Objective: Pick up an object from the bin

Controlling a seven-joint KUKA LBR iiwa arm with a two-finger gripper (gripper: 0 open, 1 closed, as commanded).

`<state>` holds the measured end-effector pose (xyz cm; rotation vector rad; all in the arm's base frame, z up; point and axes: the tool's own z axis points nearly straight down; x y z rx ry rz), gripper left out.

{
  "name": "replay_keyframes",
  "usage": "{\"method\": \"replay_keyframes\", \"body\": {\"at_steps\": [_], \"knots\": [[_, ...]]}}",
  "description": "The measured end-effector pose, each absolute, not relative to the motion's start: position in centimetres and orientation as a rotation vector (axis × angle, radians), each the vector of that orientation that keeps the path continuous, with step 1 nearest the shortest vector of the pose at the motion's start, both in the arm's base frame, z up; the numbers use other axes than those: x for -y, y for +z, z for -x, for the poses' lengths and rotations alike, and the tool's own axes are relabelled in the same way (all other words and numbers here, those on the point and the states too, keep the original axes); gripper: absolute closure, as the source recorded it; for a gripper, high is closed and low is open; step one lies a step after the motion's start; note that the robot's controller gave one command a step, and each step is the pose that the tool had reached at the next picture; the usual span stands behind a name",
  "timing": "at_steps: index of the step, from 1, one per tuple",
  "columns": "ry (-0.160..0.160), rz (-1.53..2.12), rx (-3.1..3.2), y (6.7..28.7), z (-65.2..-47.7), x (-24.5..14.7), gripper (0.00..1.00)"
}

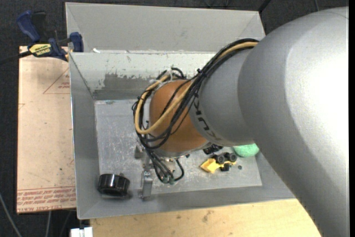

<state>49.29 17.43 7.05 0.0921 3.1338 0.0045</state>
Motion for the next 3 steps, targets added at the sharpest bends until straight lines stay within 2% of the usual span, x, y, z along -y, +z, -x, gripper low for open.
{"method": "replay_keyframes", "body": {"at_steps": [1, 2, 3], "knots": [[0.001, 0.026, -3.132, 7.1, -48.9, -19.7, 0.00], [0.005, -0.082, -3.131, 7.2, -48.4, -22.2, 0.00], [0.003, 0.307, -3.124, 7.0, -49.0, -24.6, 1.00]]}}
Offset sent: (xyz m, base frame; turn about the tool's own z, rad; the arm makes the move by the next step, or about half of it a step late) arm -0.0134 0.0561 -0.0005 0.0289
